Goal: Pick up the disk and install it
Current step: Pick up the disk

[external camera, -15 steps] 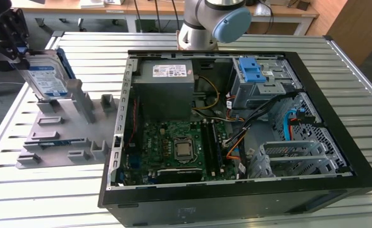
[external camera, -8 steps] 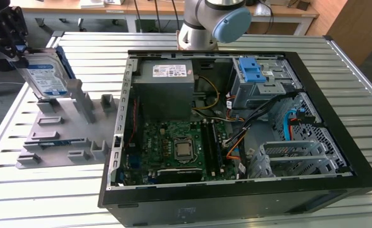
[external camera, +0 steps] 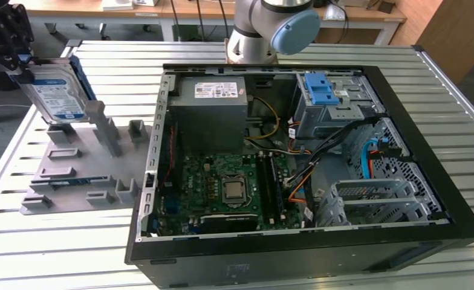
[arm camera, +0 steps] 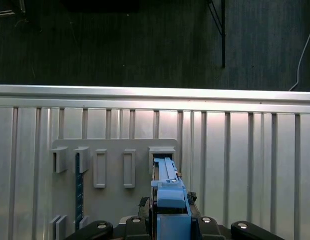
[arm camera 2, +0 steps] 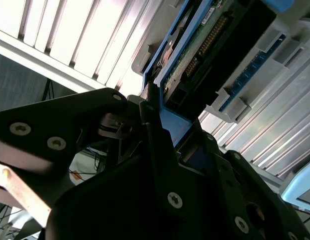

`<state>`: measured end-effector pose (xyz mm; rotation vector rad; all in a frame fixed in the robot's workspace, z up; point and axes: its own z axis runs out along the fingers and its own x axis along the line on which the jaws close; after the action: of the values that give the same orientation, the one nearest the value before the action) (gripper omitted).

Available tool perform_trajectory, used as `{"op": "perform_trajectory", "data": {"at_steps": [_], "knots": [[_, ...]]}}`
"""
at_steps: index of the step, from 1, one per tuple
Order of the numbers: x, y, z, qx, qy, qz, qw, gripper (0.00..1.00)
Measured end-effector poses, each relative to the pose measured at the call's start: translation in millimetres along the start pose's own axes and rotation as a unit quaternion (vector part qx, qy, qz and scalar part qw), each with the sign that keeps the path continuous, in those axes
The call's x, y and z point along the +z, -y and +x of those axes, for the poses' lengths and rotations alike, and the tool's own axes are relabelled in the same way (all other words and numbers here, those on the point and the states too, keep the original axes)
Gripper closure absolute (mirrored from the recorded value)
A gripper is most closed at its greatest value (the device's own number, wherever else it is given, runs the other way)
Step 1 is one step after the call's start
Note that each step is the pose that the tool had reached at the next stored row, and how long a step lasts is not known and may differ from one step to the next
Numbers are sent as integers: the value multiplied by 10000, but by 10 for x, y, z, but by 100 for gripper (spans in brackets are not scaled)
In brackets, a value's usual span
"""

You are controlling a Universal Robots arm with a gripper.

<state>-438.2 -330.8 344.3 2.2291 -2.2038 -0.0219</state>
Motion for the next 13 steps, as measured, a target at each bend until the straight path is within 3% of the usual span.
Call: {"op": "perform_trajectory", "data": {"at_steps": [13], "knots": [[-111,-2,-1,0,0,1,10000,64]]}}
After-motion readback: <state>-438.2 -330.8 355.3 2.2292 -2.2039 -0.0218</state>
